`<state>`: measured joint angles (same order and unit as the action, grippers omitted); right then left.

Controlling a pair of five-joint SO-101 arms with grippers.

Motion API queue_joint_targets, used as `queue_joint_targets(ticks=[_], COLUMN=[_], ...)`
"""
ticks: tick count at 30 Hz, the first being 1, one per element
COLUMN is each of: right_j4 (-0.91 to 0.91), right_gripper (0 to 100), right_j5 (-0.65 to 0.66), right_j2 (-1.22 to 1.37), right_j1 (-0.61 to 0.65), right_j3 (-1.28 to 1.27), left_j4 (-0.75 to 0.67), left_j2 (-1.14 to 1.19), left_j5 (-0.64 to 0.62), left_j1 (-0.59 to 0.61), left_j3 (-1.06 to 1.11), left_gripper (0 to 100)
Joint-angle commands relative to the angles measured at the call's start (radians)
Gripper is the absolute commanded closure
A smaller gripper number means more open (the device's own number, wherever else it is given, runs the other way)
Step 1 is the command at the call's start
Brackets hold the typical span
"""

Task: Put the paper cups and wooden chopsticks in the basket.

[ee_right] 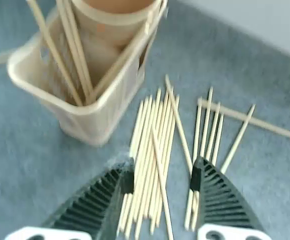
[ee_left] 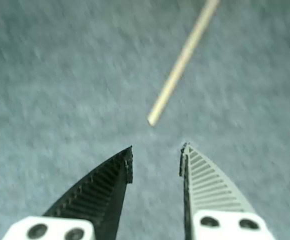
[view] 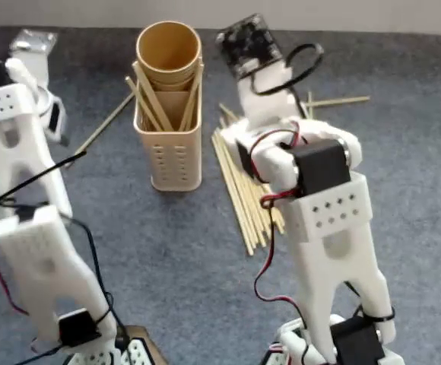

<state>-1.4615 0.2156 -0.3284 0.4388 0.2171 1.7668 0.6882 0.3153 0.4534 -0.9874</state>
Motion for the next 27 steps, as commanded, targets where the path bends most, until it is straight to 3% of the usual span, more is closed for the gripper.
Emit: queue_joint_targets(ticks=[1, 6, 17, 23, 27], right_j4=[-0.036, -0.035, -0.021, -0.022, -0.024], right_gripper=[80.2, 80.2, 80.2, 80.2, 80.2], right_j5=[0.054, 0.086, 0.087, 0.087, 0.087], right_j2=[-0.039, -0.039, -0.039, -0.039, -0.039], right_j1=[-0.015, -0.012, -0.012, -0.012, -0.013], right_j3=[-0.101, -0.182, -0.179, -0.185, -0.186], left_j4=[0.012, 0.008, -0.032, -0.038, -0.101], left_j2=[0.294, 0.493, 0.688, 0.685, 0.636], left_j5=[0.011, 0.074, 0.117, 0.117, 0.112], left_j1=[-0.048, -0.11, -0.108, -0.099, -0.071], left_j3=[-0.446, -0.593, -0.599, -0.605, -0.605], left_gripper=[83, 83, 84, 99, 91])
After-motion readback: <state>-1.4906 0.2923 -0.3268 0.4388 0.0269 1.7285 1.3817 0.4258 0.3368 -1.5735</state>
